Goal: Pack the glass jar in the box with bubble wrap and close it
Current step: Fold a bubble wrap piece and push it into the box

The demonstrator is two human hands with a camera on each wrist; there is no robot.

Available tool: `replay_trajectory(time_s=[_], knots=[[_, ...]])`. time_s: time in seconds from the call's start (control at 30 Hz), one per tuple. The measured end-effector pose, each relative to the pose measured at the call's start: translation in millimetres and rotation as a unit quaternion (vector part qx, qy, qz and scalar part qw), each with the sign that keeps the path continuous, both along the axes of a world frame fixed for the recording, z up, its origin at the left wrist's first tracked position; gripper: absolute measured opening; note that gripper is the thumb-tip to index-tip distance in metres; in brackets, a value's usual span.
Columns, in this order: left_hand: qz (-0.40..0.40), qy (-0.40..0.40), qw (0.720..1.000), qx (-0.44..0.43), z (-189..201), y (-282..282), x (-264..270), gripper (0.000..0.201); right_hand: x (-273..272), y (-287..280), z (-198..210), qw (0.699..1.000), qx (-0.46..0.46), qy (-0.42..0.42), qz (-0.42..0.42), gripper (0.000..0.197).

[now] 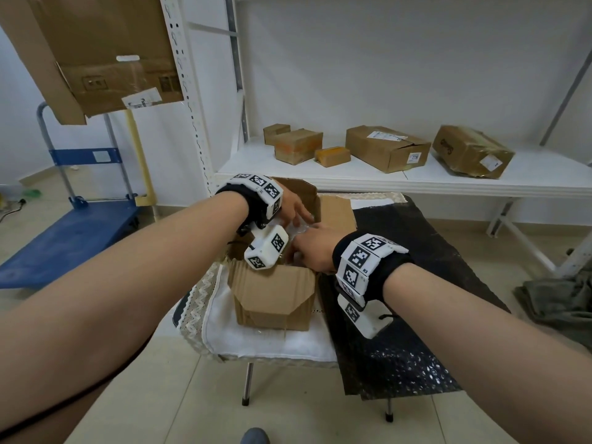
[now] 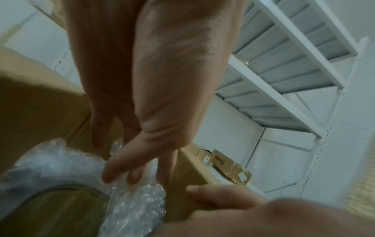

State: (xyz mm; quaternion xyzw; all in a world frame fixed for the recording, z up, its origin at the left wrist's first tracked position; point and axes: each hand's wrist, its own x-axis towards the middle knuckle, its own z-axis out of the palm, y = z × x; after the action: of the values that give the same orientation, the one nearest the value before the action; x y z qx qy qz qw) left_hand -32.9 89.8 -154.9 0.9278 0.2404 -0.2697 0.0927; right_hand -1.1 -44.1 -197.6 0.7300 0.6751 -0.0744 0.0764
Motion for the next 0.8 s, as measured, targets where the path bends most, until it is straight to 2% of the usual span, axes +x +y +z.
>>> replay_trajectory(time_s=[0.2, 0.33, 0.4, 0.6, 0.8], knots=[[0.031, 0.022, 0.999, -0.034, -6, 6, -3, 0.076, -3, -3, 5, 0.999, 0.042, 0.020, -0.004, 0.033], [0.050, -0.022, 0.998, -0.030, -18, 15, -4, 0.046, -8, -6, 7, 0.996, 0.033, 0.087, 0.006, 0.034], [0.047, -0.007, 0.999, -0.025, -15, 11, -3, 0.041, -8, -4, 6, 0.997, 0.015, 0.080, 0.002, 0.033], [0.006, 0.035, 0.999, 0.040, -7, -1, 1, 0.046, -8, 11, 10, 0.997, -0.042, 0.061, -0.031, 0.043], [0.031, 0.050, 0.998, -0.007, -12, 5, -1, 0.052, -13, 17, 4, 0.997, -0.078, 0.008, -0.022, 0.054]])
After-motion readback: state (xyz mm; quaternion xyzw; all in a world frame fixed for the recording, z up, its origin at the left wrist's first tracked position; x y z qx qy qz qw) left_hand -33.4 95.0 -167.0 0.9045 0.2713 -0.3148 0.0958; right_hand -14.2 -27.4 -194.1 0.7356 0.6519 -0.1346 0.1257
